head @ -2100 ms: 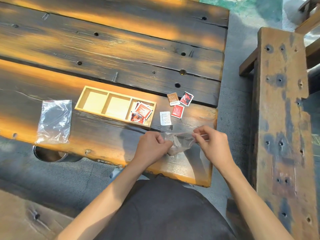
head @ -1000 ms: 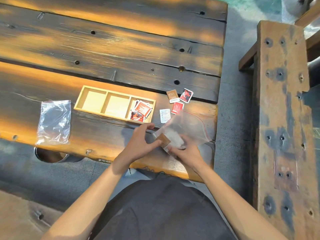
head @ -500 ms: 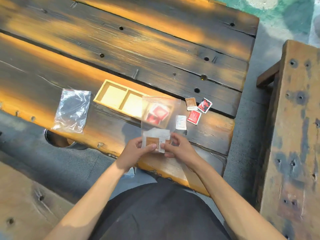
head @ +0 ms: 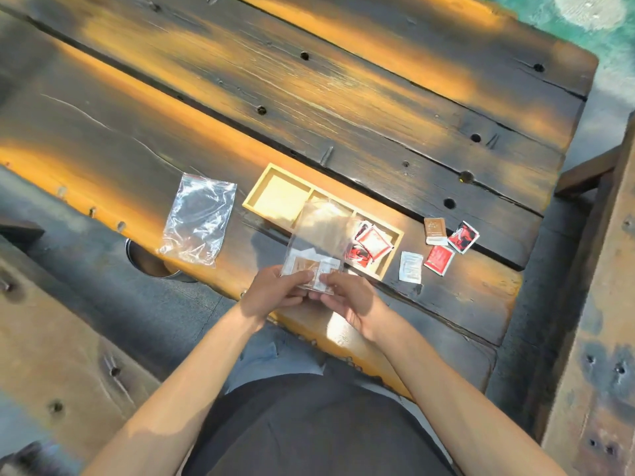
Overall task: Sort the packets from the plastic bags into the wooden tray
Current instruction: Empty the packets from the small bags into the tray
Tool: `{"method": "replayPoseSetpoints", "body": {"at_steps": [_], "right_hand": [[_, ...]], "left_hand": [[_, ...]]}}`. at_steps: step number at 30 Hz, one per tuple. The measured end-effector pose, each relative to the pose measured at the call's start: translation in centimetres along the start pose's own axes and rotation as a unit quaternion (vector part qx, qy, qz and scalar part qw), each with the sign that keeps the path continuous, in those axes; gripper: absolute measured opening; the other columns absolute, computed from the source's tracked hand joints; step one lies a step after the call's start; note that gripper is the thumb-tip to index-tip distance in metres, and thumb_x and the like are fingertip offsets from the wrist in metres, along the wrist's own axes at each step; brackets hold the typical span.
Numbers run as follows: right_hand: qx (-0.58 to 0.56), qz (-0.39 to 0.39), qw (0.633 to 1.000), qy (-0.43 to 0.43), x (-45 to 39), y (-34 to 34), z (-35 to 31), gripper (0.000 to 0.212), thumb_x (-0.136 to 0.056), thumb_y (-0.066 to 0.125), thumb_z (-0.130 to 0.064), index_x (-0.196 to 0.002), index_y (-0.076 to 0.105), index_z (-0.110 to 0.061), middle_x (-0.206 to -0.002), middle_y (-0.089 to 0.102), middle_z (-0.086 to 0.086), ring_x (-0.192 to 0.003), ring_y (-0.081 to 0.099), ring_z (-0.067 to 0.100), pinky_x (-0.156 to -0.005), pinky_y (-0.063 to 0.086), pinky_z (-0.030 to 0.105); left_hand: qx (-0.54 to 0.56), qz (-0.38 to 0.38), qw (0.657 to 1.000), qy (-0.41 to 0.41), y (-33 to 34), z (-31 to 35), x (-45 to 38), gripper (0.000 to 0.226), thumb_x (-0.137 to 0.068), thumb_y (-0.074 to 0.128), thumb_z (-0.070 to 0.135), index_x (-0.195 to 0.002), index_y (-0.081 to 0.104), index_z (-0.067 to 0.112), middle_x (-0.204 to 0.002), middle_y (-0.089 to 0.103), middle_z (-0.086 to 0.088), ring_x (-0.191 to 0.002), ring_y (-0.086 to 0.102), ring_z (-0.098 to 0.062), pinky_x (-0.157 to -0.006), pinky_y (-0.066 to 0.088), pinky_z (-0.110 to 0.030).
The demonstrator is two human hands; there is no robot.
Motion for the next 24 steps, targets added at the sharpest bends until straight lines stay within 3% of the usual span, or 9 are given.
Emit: {"method": "replayPoseSetpoints", "body": {"at_steps": [6, 9, 16, 20, 24], "right_hand": [[-0.058, 0.012, 0.998, 0.008, -1.5, 1.4, -0.4, 0.031, -0.096, 0.066, -0.008, -0.122, 0.067, 0.008, -0.123, 0.069, 0.031, -0.102, 0.074, 0.030, -0.074, 0.063, 0.021], [-0.090, 0.016, 0.996, 0.014, -1.6, 2.0, -0.6, 0.022, -0.095, 0.067, -0.006, -0.114, 0.069, 0.006, -0.120, 0.072, 0.029, -0.102, 0.074, 0.031, -0.073, 0.063, 0.022], [-0.116, 0.055, 0.991, 0.030, -2.2, 3.4, -0.2, 0.030, -0.092, 0.069, -0.004, -0.119, 0.065, 0.008, -0.115, 0.074, 0.028, -0.086, 0.080, 0.024, -0.060, 0.060, 0.017], [-0.117, 0.045, 0.992, 0.022, -2.1, 3.9, 0.4, 0.028, -0.095, 0.065, 0.000, -0.121, 0.067, 0.008, -0.112, 0.076, 0.024, -0.101, 0.077, 0.029, -0.073, 0.063, 0.022], [-0.132, 0.035, 0.991, 0.015, -1.9, 4.1, 1.2, 0.031, -0.092, 0.067, 0.004, -0.122, 0.065, 0.008, -0.113, 0.075, 0.026, -0.103, 0.076, 0.031, -0.081, 0.063, 0.024]], "left_hand": [[-0.024, -0.007, 0.999, -0.023, -1.4, 1.4, -2.1, 0.031, -0.088, 0.076, 0.033, -0.107, 0.076, 0.009, -0.089, 0.078, -0.007, -0.082, 0.070, -0.014, -0.091, 0.060, -0.035], [-0.046, -0.016, 0.998, -0.031, -2.0, 2.3, -3.0, 0.030, -0.088, 0.076, 0.033, -0.106, 0.076, 0.010, -0.087, 0.077, -0.006, -0.081, 0.070, -0.014, -0.090, 0.061, -0.036], [-0.092, -0.039, 0.994, -0.052, -3.5, 3.1, -4.4, 0.031, -0.088, 0.076, 0.033, -0.107, 0.074, 0.009, -0.094, 0.076, -0.007, -0.076, 0.067, -0.010, -0.084, 0.062, -0.030], [-0.101, -0.059, 0.991, -0.061, -4.5, 3.1, -4.4, 0.028, -0.089, 0.076, 0.029, -0.107, 0.074, 0.009, -0.095, 0.076, -0.011, -0.075, 0.067, -0.007, -0.087, 0.062, -0.031], [-0.099, -0.075, 0.990, -0.063, -5.1, 3.2, -4.0, 0.021, -0.092, 0.072, 0.019, -0.111, 0.071, 0.013, -0.099, 0.075, -0.014, -0.074, 0.067, -0.008, -0.084, 0.062, -0.028]]}}
Point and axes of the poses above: each hand's wrist, its own x-axis away from the middle knuckle, its own y-axis out of the palm, z = x × y, the point moved 2 cm from there along -x, towards the middle knuckle
